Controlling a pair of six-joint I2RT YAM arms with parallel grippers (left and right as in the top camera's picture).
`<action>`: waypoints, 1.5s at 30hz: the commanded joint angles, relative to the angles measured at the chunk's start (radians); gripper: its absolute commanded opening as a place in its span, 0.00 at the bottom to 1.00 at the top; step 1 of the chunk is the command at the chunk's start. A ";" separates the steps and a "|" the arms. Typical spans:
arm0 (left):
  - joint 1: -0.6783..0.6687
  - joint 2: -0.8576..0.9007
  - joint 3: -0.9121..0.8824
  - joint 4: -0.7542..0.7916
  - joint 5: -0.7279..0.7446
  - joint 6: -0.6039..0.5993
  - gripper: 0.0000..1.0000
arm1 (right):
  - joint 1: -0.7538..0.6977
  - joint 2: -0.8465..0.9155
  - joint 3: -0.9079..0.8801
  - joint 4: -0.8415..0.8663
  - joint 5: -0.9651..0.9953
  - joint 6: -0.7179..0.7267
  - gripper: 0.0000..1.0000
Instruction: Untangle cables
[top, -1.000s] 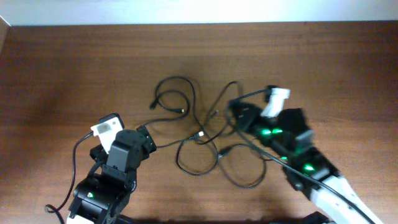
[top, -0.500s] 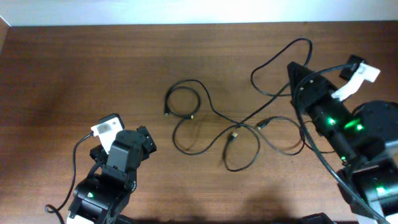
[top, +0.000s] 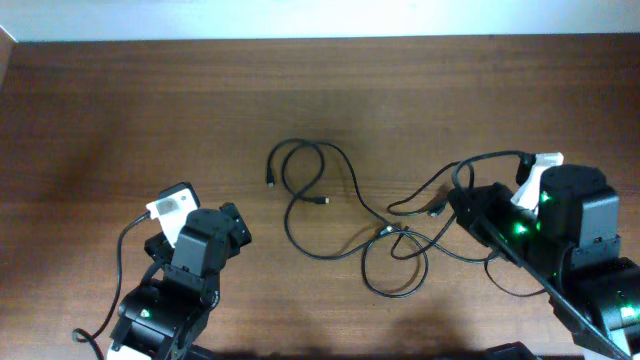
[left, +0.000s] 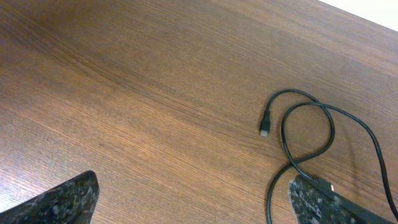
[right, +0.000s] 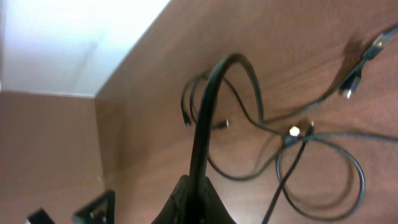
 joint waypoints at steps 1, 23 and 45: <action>-0.002 -0.003 0.003 0.000 -0.010 0.012 0.99 | -0.005 -0.005 0.015 -0.053 -0.111 -0.053 0.04; -0.002 -0.003 0.003 0.000 -0.010 0.012 0.99 | -0.005 -0.005 0.006 -0.292 -0.386 -0.645 0.04; -0.002 -0.003 0.003 0.000 -0.010 0.012 0.99 | -0.005 0.354 0.005 -0.080 -0.433 -0.564 0.04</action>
